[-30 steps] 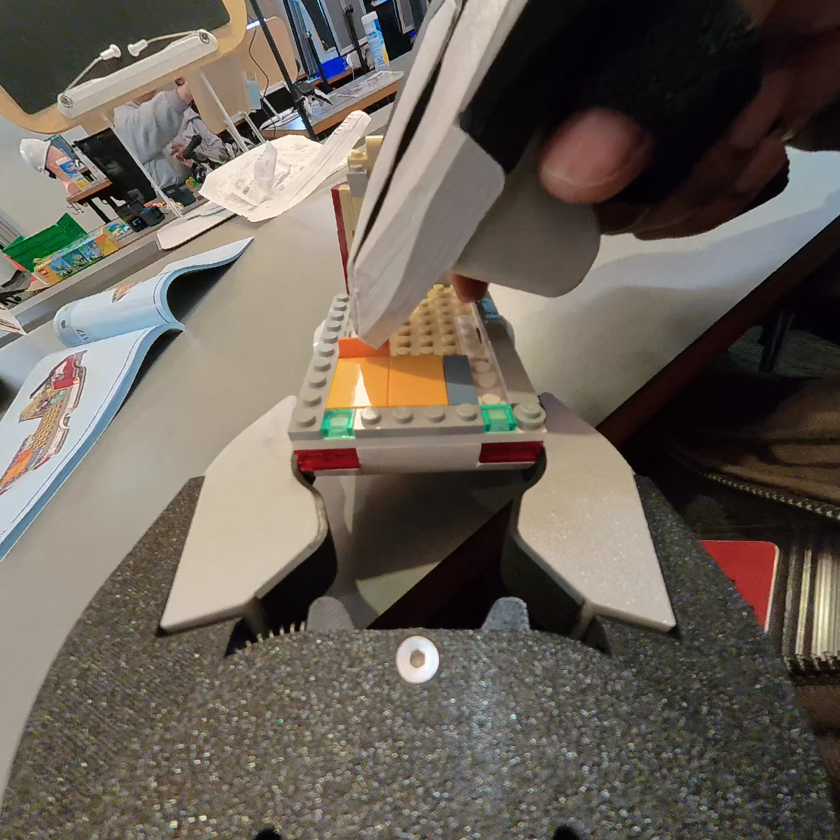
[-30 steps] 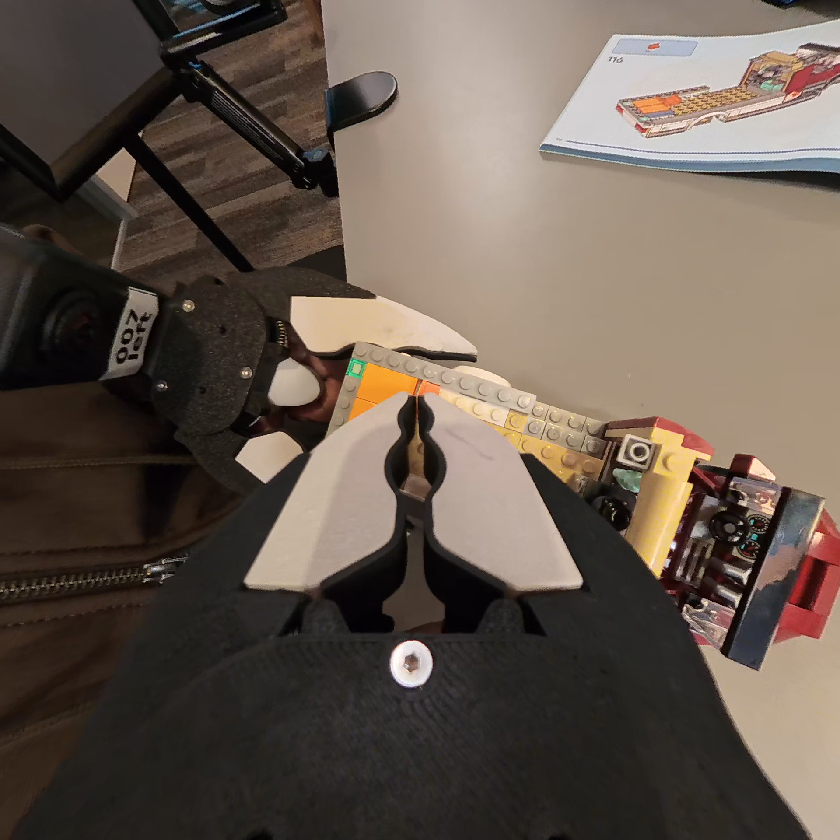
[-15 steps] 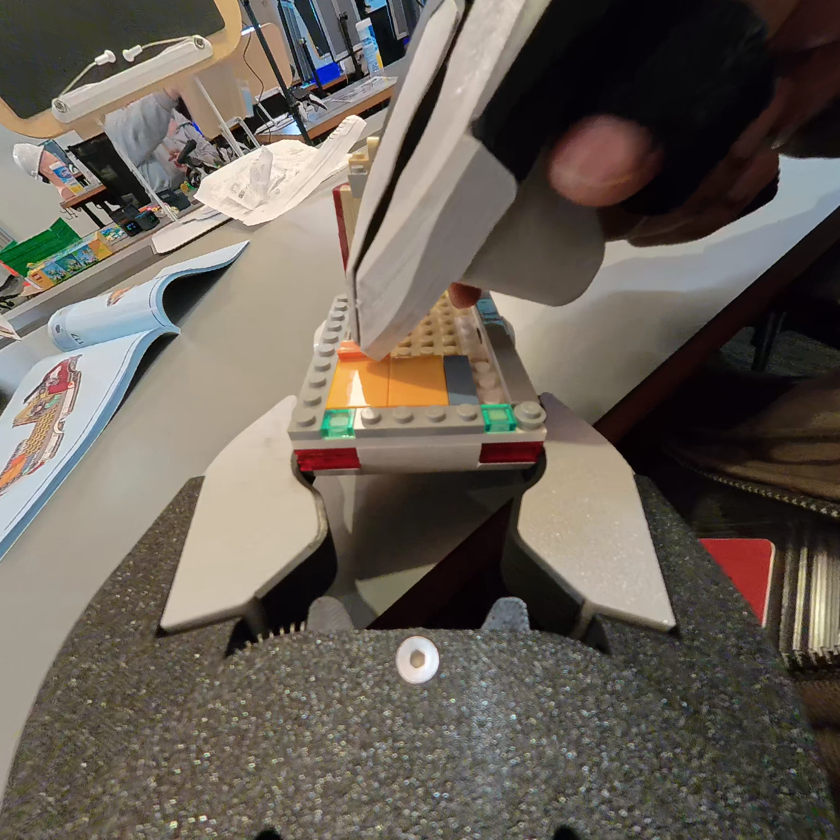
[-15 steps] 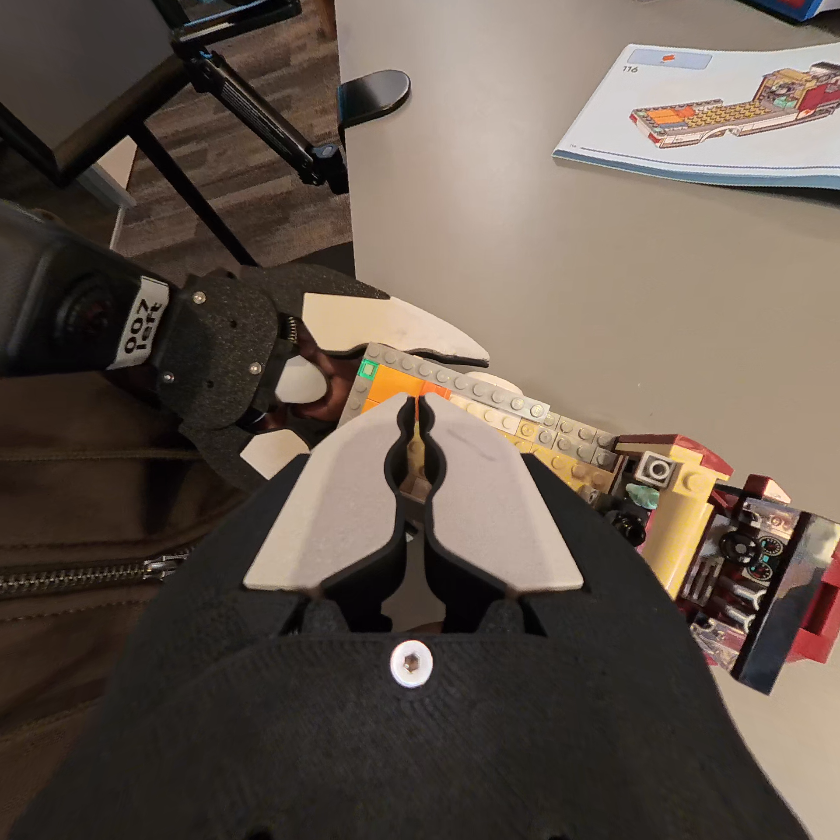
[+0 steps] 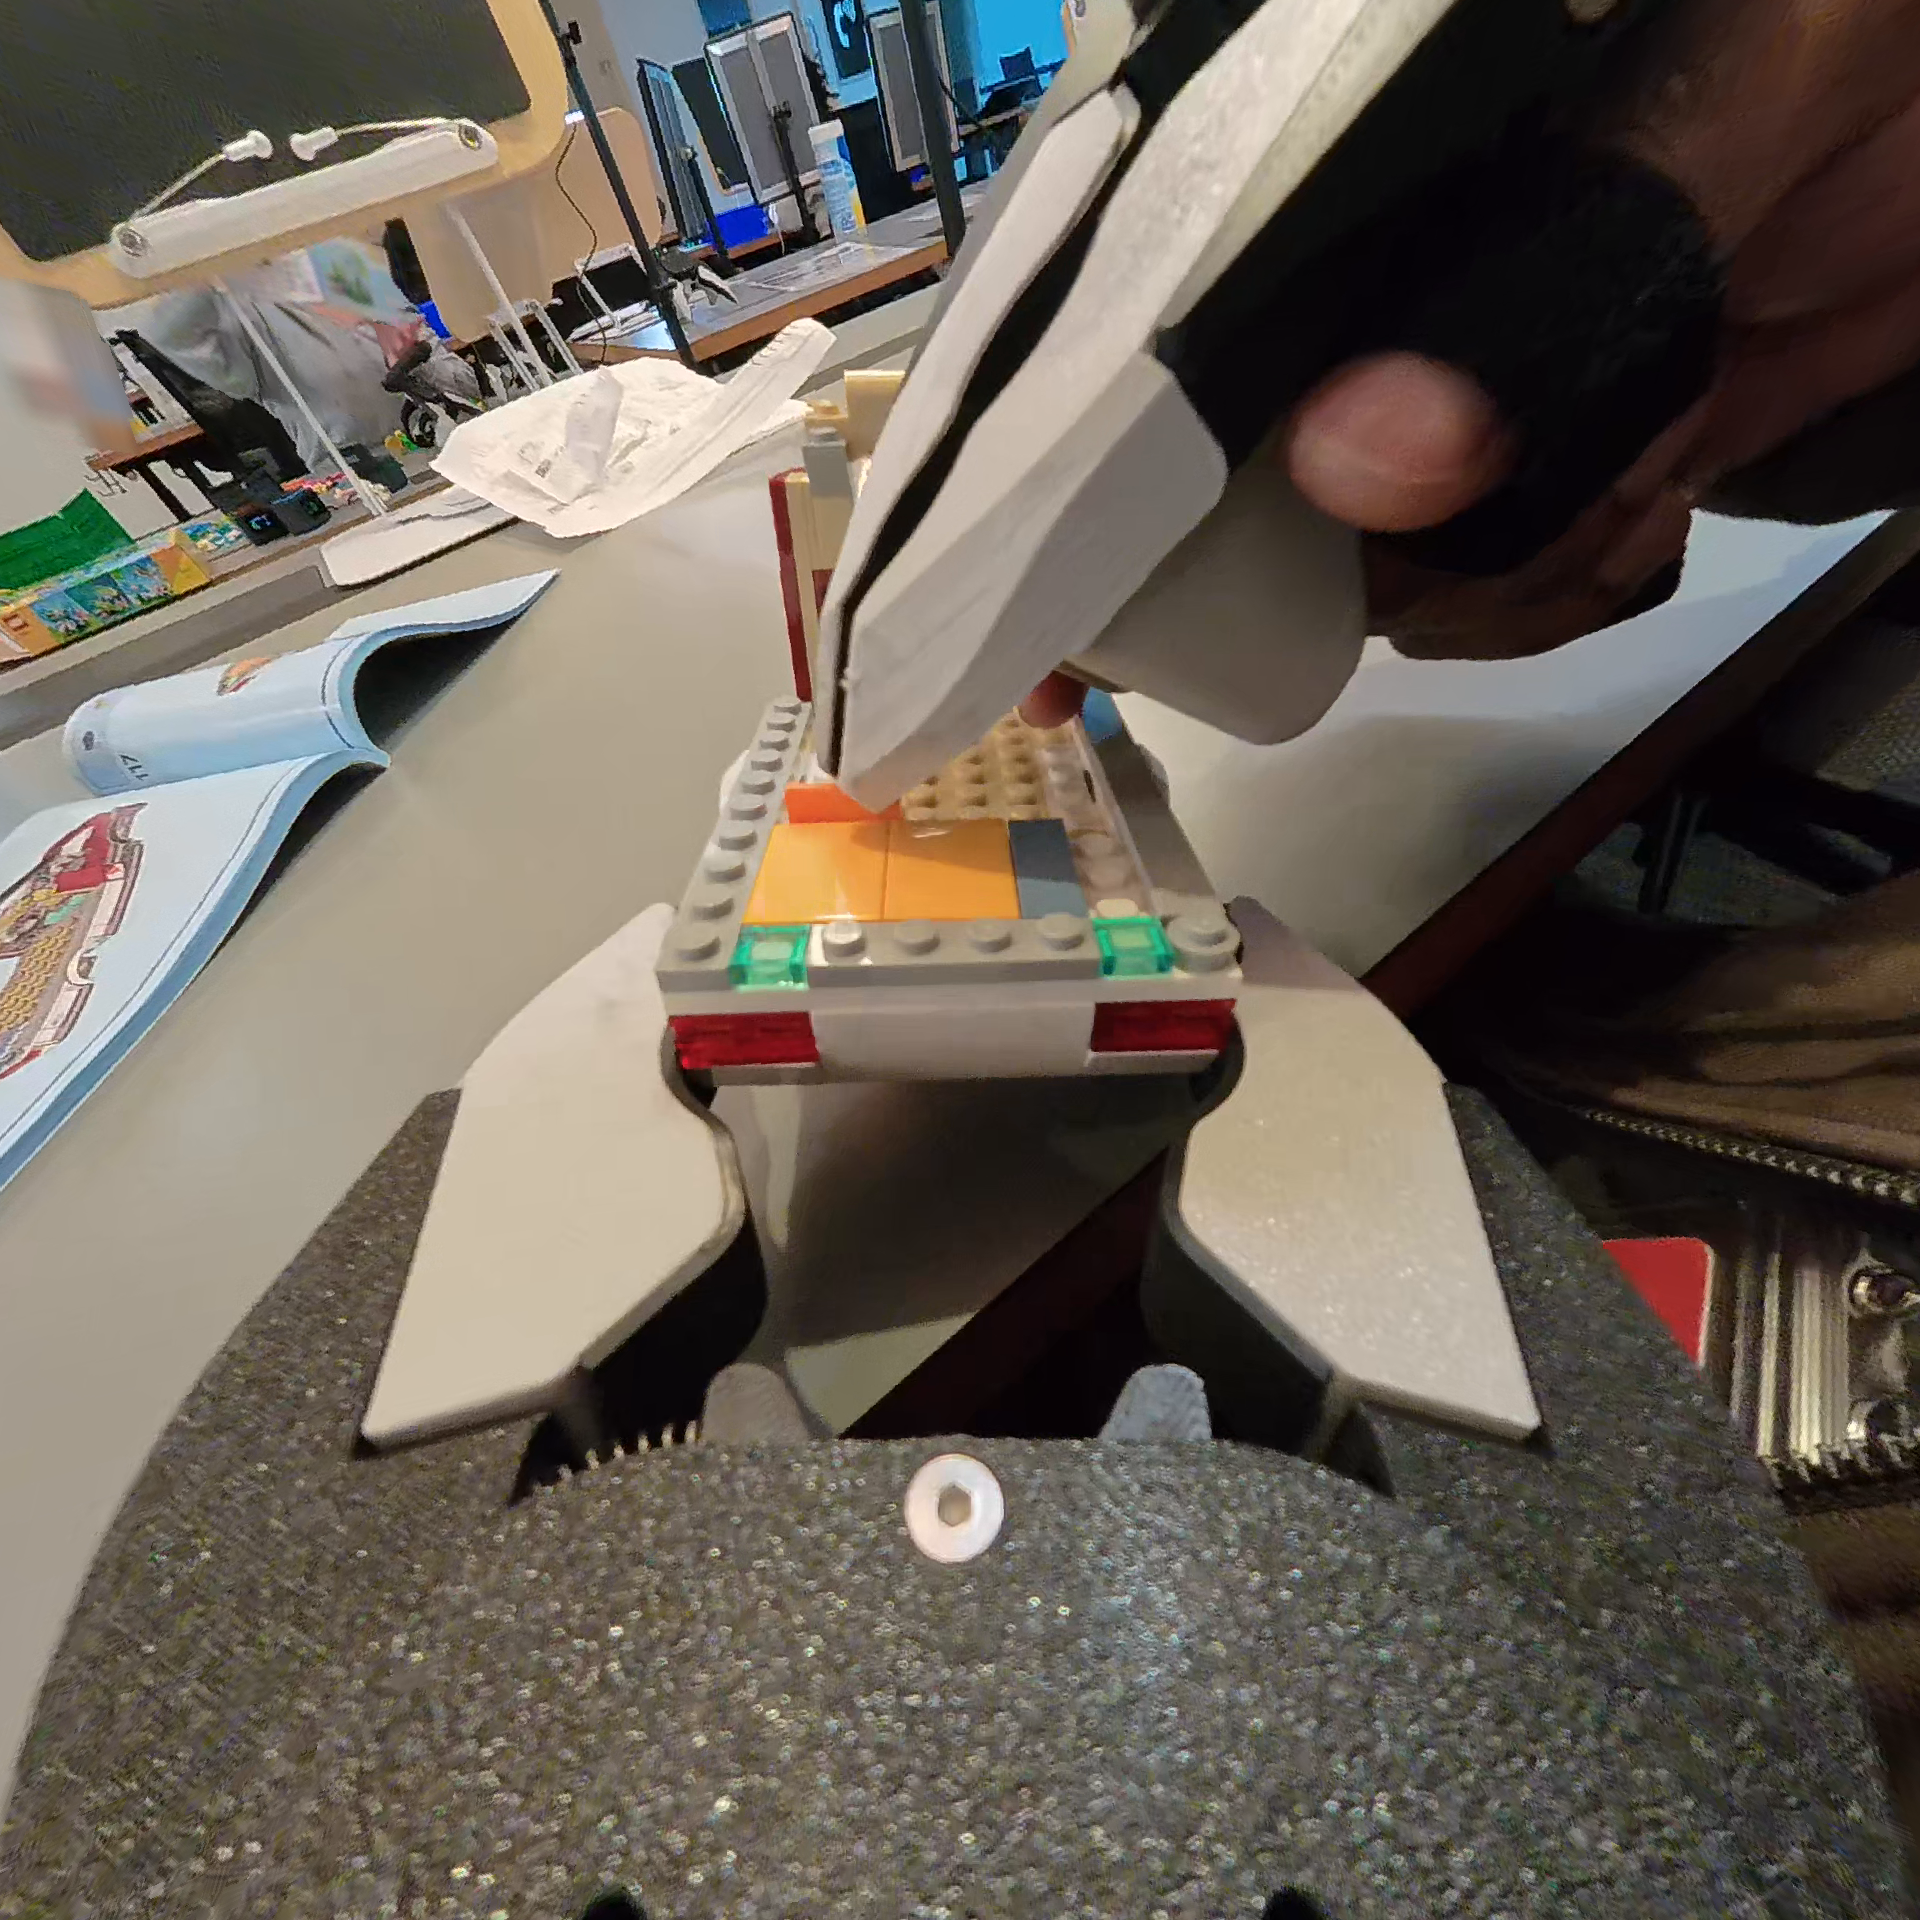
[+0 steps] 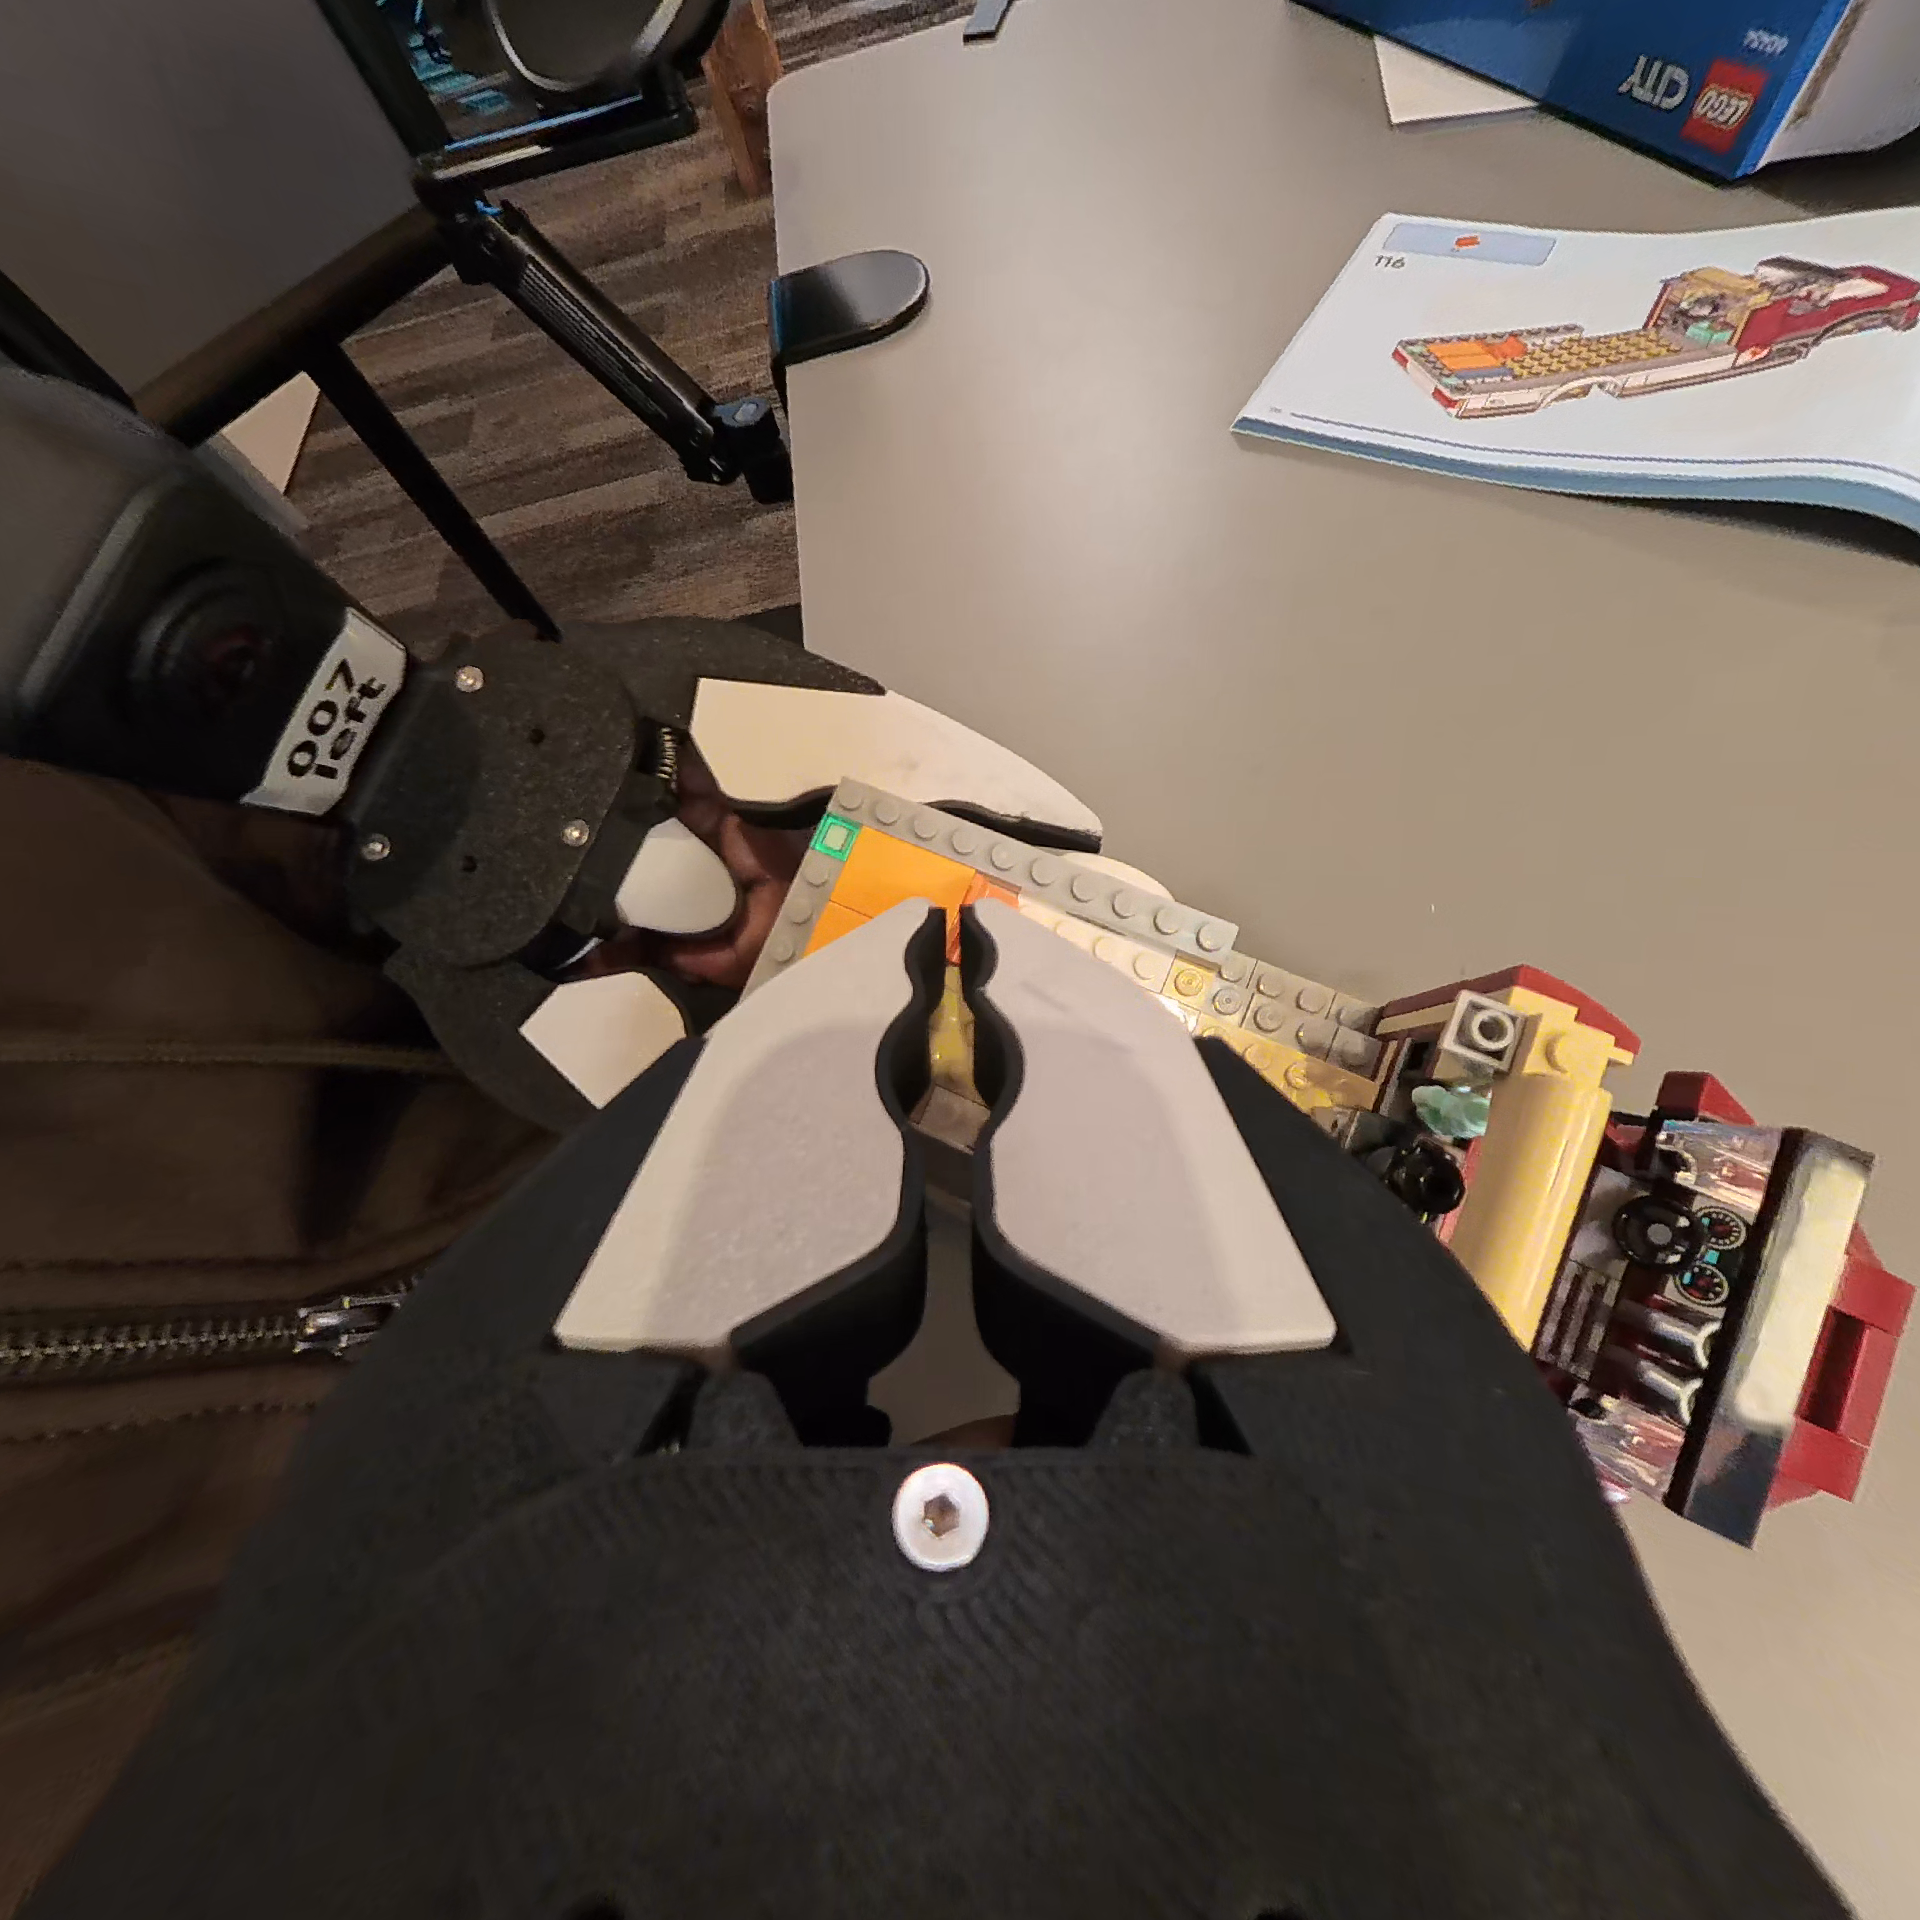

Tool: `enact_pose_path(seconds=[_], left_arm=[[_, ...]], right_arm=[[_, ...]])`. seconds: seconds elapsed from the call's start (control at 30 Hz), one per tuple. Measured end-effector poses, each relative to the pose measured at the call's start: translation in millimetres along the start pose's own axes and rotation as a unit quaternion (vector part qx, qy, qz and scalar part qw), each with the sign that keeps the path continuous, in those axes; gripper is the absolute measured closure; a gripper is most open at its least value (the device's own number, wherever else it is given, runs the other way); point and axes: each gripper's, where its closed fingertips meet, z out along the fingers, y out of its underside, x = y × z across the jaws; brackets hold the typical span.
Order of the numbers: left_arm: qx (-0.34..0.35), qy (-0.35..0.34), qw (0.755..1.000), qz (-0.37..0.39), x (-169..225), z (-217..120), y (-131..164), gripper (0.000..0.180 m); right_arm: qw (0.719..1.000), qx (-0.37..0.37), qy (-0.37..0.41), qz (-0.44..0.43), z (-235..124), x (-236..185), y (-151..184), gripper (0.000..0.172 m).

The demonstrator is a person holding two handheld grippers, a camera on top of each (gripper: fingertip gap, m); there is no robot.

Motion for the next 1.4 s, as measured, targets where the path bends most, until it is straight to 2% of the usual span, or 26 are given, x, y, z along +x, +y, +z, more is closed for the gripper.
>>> enact_pose_path(seconds=[0.27,0.43,0.6,0.8,1.03,1.4], left_arm=[[0.008,0.006,1.000,-0.009,-0.5,-1.5,-1.7,0.089],[0.011,0.014,1.000,-0.017,-0.5,-2.5,-2.7,0.089],[0.010,0.020,0.999,-0.026,-1.1,-3.0,-3.3,0.089],[0.010,0.025,0.999,-0.040,-1.8,-3.4,-4.5,0.089],[0.011,0.027,0.998,-0.049,-2.1,-4.1,-5.3,0.089],[0.013,0.035,0.994,-0.100,-6.0,-5.4,-9.7,0.089]], right_arm=[[0.999,0.025,0.016,-0.024,-10.0,3.7,-7.6,0.164],[0.990,0.005,0.057,-0.131,-23.4,8.5,5.0,0.159],[0.954,-0.026,0.104,-0.278,-31.6,5.9,24.5,0.143],[0.892,-0.008,0.182,-0.414,-36.2,10.4,35.8,0.134],[0.836,-0.008,0.261,-0.482,-20.7,24.7,35.7,0.129],[0.802,-0.009,0.304,-0.515,-10.2,31.1,23.4,0.134]])
